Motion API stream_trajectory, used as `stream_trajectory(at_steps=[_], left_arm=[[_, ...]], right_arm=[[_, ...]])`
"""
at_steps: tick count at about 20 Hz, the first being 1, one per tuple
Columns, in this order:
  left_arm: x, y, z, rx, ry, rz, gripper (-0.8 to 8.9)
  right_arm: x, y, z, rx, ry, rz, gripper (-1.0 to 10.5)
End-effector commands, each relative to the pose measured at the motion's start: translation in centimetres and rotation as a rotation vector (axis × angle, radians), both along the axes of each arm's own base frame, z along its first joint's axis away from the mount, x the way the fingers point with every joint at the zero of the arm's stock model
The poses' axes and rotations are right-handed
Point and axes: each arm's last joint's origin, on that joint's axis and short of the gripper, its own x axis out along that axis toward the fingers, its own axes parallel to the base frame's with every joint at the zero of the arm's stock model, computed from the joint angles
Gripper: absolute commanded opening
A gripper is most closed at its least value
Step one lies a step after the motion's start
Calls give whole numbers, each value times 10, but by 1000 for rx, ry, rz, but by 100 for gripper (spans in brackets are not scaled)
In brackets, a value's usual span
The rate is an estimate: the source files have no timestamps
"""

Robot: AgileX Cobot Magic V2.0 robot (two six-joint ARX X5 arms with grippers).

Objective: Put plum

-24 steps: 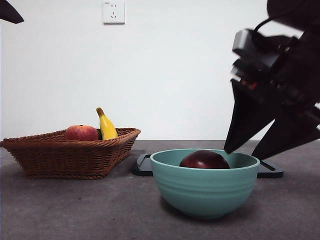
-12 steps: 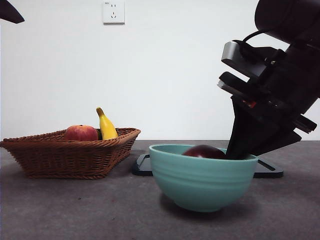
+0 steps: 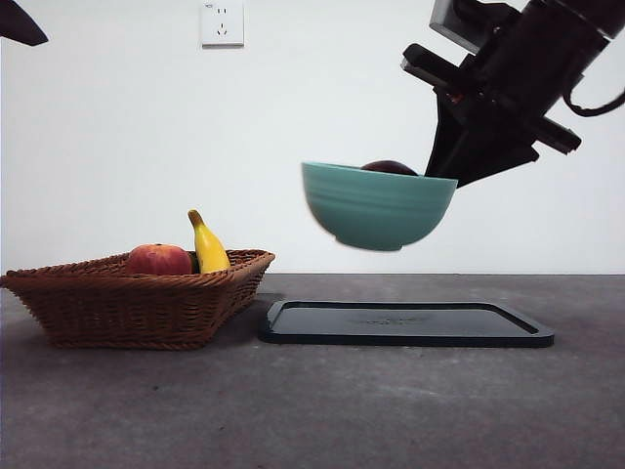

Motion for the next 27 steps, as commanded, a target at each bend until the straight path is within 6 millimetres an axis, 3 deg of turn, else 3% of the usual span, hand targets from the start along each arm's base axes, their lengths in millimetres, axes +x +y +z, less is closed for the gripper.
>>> stream_trajectory(at_steps=[1,5,9,17,20,22,23,27], left_arm=[[1,-1,2,-3,-23,-18,374],[1,-1,2,-3,-25,-18,374],[3,-2,3,-9,-44,-18,374],[3,-2,3,-9,-44,-18,374],[3,-2,3,-9,-44,-18,374],[3,-2,3,-9,-45,-18,374],[3,-2,3,-9,-45,-18,374],[3,-2,3,-9,-45,-18,374]], right_arm=[[24,-1,6,-25,-14,-10,9],[67,-2,0,-53,-2,-39,9],[97,0,-26,-86,51,-57,9],[114,1,-66,-110,115,-64,9],[115,2,-65,-106,107,-66,47],[115,2,-64,-103,109,-69,226],[114,1,-62,-98,107,-73,263],[102,-3,-25,-70,32,-77,269]])
